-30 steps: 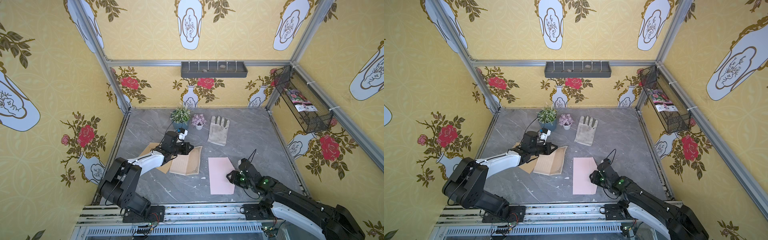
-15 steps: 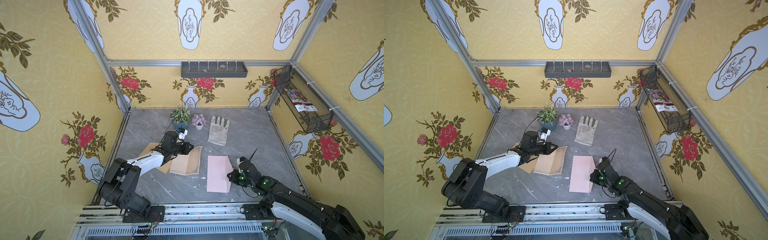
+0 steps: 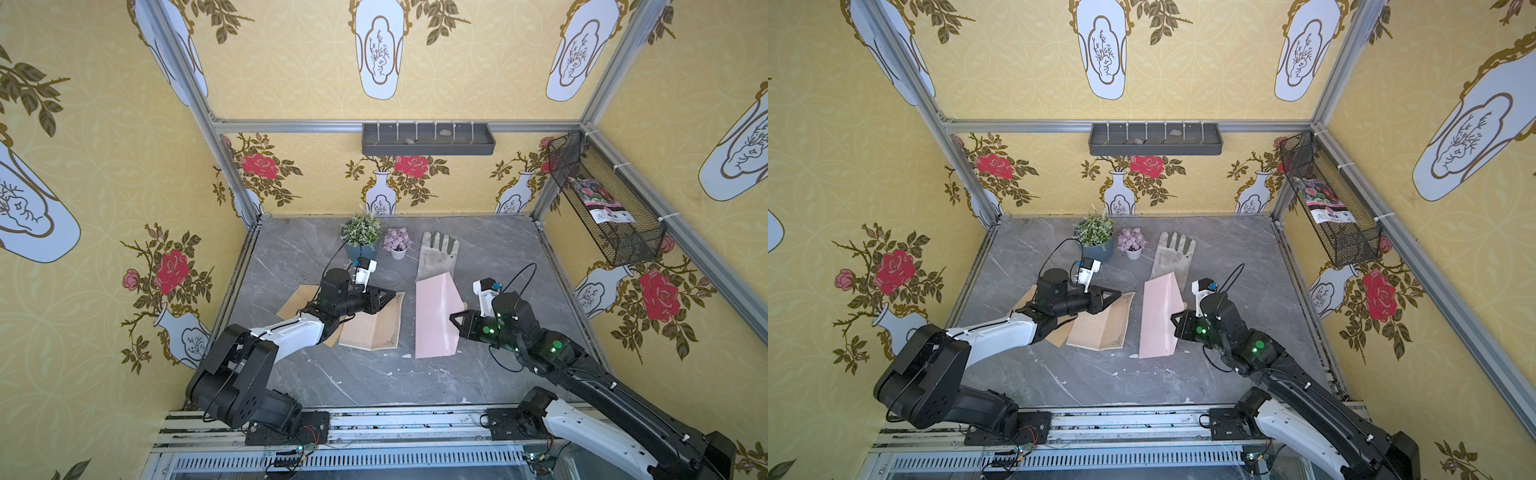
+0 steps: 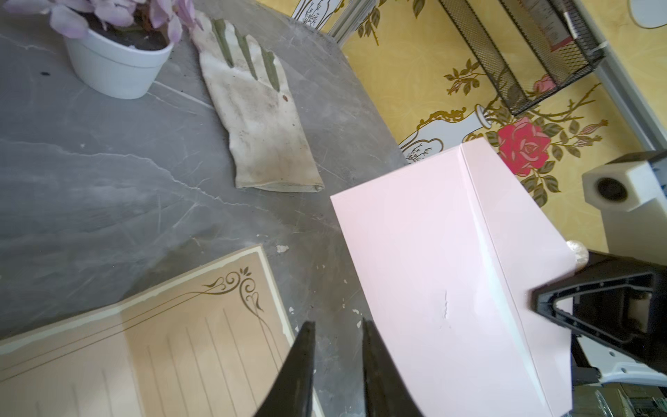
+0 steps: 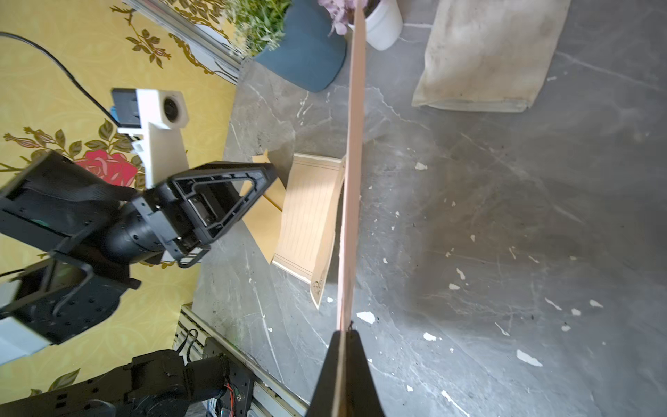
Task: Take the letter paper out of the envelope
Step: Pick up the envelope from the center of the board.
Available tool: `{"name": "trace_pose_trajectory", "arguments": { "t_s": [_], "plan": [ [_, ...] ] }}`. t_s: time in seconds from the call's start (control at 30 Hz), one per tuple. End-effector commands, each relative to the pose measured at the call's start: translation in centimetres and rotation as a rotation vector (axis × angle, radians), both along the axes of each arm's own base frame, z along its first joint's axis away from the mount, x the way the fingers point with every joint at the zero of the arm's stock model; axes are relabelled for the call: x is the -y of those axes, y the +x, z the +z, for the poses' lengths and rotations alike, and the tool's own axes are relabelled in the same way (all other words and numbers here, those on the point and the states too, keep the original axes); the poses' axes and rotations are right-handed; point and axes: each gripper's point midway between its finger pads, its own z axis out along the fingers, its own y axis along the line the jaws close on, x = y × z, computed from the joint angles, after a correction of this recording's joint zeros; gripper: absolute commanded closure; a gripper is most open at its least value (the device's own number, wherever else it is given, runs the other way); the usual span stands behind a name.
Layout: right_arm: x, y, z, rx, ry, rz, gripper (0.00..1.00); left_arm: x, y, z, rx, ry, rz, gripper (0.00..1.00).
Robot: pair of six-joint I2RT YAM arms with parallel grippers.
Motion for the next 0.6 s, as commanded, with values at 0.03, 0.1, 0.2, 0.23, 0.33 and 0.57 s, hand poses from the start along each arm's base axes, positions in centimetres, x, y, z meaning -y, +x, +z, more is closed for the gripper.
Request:
{"name": "trace_pose_trajectory", "arguments": {
  "t_s": [0.03,0.1,0.2,0.23,0.33,0.57],
  "plan": [
    [-1.5,0.1,2.3,0.073,-0.017,0.07,1.0,1.4,-0.8,3.8,0.098,-0.166,-0.097,0.67],
    [-2.2,0.3,3.2,0.101,-0.011,0.078,1.0,1.5,-1.0,4.1,0.107,-0.197,-0.116,0.64],
    [-4.3,-0.2,4.8,0.138,0.044,0.137,1.0,1.7,-1.0,4.2,0.101,-0.235,-0.118,0.6],
    [-4.7,-0.3,5.1,0.147,0.043,0.148,1.0,1.8,-1.1,4.4,0.101,-0.257,-0.129,0.59],
    [-5.5,-0.6,5.5,0.166,0.006,0.16,1.0,2.2,-1.3,4.9,0.09,-0.321,-0.164,0.59],
    [-6.2,-1.0,6.4,0.195,0.013,0.176,1.0,2.3,-1.3,4.5,0.083,-0.324,-0.171,0.63]
  ]
}}
